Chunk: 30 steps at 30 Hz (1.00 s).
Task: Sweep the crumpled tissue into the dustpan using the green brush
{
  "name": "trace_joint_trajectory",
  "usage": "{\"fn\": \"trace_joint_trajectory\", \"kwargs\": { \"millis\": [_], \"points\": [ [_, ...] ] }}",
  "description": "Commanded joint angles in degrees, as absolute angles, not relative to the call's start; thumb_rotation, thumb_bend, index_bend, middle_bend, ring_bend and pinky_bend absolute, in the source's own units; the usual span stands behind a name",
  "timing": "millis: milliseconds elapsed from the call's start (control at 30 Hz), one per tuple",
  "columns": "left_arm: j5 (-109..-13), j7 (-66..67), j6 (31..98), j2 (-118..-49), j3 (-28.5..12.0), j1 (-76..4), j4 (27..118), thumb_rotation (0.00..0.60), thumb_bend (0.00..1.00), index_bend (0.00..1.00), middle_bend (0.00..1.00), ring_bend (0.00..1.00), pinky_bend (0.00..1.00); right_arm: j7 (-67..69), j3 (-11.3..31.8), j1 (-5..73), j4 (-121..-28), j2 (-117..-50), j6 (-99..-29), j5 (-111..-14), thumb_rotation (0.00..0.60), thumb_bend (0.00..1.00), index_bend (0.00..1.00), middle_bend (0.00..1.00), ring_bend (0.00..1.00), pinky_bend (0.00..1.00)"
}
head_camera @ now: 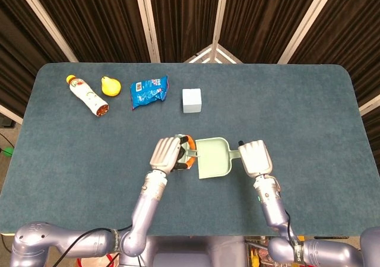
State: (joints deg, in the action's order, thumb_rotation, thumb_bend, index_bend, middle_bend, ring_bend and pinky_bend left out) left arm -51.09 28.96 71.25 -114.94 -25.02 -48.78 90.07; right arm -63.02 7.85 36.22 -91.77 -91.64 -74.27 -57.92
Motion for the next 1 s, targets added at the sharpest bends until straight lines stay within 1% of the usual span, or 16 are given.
{"fn": "trace_joint_trajectory", "kwargs": {
  "millis": [33, 133, 433, 567, 733, 1000],
  "points": [
    [-51.98, 27.08, 71.15, -116.44, -27.04, -50.14, 89.49, 0.6, 0.67, 0.78, 1.0, 1.0, 1.0, -63.31, 7.73, 36.26, -92.09, -91.53, -74.43, -57.79, 0.6, 0.47, 0.59, 0.82, 0.84, 0.82],
    [-52.37, 26.66, 71.76, -116.95, -28.52, -50.93, 90.29, 0.6, 0.67, 0.78, 1.0, 1.0, 1.0, -63.8, 7.52, 36.27, -92.46, -91.43, -74.66, -57.61, 0.6, 0.47, 0.59, 0.82, 0.84, 0.82],
    [-54.18, 24.48, 72.76, -112.96, -28.95, -49.06, 94.55, 0.6, 0.67, 0.78, 1.0, 1.0, 1.0, -63.74, 7.31, 36.17, -92.74, -91.17, -75.11, -57.36, 0.6, 0.47, 0.59, 0.82, 0.84, 0.82],
    [-55.17, 24.14, 72.78, -109.03, -28.14, -47.35, 97.28, 0.6, 0.67, 0.78, 1.0, 1.0, 1.0, -63.74, 7.19, 36.12, -92.93, -91.17, -75.47, -57.41, 0.6, 0.47, 0.59, 0.82, 0.84, 0.82],
    [-54.92, 24.07, 72.08, -104.59, -26.62, -45.42, 98.15, 0.6, 0.67, 0.78, 1.0, 1.0, 1.0, -64.02, 7.24, 36.36, -92.51, -91.73, -75.69, -57.41, 0.6, 0.47, 0.59, 0.82, 0.84, 0.82],
    [-54.55, 22.35, 70.8, -101.9, -24.73, -44.2, 95.64, 0.6, 0.67, 0.78, 1.0, 1.0, 1.0, -64.47, 8.38, 37.37, -89.55, -93.65, -75.36, -56.26, 0.6, 0.47, 0.59, 0.82, 0.84, 0.82]
  ]
}}
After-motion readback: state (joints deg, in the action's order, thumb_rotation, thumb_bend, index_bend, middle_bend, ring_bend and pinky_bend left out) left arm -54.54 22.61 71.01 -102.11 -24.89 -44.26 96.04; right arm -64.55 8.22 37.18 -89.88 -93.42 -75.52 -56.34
